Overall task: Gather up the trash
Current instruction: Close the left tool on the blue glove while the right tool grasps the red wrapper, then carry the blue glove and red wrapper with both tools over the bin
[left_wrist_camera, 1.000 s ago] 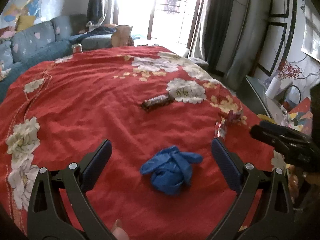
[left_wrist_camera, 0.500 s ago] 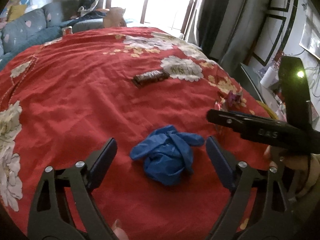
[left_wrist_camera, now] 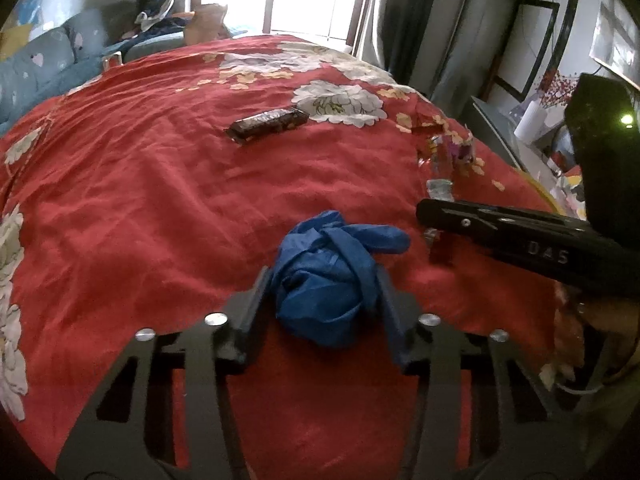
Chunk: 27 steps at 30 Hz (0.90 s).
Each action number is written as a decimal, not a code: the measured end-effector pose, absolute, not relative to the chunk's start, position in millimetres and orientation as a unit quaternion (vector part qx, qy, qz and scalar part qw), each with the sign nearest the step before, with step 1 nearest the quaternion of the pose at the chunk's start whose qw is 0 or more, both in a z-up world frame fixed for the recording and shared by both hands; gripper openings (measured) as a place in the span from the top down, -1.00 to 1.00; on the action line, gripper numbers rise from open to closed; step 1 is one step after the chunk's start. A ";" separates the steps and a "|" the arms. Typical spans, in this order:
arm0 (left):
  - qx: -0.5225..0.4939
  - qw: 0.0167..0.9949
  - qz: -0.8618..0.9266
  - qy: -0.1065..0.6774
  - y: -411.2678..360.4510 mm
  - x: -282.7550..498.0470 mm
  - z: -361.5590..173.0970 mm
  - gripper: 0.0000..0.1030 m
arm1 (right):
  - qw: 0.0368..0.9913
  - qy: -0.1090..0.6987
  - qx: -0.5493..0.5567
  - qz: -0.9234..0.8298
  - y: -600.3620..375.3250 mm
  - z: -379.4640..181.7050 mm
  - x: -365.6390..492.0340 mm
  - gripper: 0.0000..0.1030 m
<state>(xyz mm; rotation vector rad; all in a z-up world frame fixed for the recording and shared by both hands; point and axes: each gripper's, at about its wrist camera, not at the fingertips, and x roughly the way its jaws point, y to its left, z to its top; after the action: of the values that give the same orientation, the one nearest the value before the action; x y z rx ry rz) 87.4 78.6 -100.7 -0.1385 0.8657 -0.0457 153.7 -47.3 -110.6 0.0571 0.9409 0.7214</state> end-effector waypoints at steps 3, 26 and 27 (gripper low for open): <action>-0.062 0.906 -0.023 0.418 75.1 86.6 -99.9 0.60 | 0.828 0.440 0.030 0.347 -50.0 -107.3 148.7 0.66; -0.056 0.927 -0.050 0.368 42.5 80.8 -59.6 0.72 | 0.845 0.397 0.052 0.355 -86.3 -71.7 126.0 0.69; -0.056 0.928 -0.051 0.366 41.3 81.5 -58.3 0.72 | 0.847 0.395 0.054 0.353 -88.9 -70.7 126.2 0.69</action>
<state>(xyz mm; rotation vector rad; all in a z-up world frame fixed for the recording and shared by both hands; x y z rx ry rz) 81.5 41.3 -58.3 -0.1138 0.7499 -0.1039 126.2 -88.9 -70.7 0.1136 0.8326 0.7443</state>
